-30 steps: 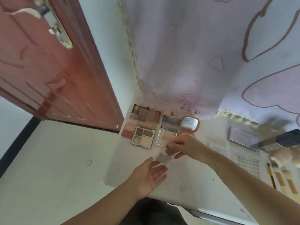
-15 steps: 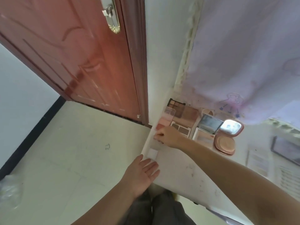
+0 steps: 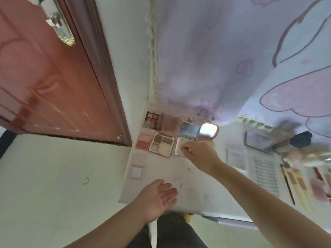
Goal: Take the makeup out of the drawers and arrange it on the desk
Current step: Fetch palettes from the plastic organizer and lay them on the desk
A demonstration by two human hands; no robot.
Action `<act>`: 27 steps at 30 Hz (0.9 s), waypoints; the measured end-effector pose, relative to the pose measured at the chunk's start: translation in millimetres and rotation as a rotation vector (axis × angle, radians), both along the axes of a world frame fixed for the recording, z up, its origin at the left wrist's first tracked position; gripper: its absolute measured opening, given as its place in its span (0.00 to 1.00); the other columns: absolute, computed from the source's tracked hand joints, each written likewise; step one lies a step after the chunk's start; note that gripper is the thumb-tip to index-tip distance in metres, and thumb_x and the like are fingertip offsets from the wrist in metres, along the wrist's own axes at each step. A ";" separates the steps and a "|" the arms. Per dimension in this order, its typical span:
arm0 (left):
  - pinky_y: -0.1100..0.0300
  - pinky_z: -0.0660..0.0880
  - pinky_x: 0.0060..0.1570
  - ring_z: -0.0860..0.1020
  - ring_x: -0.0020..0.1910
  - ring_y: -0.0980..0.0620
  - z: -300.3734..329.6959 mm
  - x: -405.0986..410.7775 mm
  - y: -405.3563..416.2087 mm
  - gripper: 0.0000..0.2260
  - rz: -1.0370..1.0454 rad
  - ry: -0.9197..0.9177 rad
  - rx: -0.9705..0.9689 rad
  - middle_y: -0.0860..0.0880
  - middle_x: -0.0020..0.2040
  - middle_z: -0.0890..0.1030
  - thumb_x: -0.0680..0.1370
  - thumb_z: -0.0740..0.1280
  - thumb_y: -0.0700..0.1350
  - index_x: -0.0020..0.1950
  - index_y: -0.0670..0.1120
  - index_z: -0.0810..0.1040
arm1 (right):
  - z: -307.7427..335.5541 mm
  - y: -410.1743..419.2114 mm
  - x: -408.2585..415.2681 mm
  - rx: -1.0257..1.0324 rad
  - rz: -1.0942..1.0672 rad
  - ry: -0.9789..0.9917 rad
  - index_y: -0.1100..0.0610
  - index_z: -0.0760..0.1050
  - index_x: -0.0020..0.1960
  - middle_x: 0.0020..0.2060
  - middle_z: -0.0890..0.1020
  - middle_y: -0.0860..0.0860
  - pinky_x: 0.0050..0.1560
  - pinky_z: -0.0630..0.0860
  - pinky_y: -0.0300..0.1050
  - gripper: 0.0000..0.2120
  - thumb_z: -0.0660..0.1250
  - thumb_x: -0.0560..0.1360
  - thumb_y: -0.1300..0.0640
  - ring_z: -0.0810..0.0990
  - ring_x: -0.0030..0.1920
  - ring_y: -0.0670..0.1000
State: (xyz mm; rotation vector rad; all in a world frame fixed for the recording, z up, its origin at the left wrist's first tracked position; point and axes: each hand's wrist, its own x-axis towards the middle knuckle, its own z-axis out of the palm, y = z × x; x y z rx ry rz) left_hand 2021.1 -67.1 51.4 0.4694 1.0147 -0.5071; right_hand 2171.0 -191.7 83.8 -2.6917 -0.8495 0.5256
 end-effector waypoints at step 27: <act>0.47 0.75 0.60 0.76 0.57 0.41 2.7 92.6 -168.4 0.25 0.051 -0.274 -0.138 0.35 0.64 0.75 0.77 0.62 0.56 0.67 0.40 0.73 | -2.8 -178.2 39.7 0.138 0.158 0.284 0.49 0.69 0.59 0.58 0.72 0.45 0.55 0.69 0.40 0.22 0.70 0.69 0.45 0.71 0.56 0.46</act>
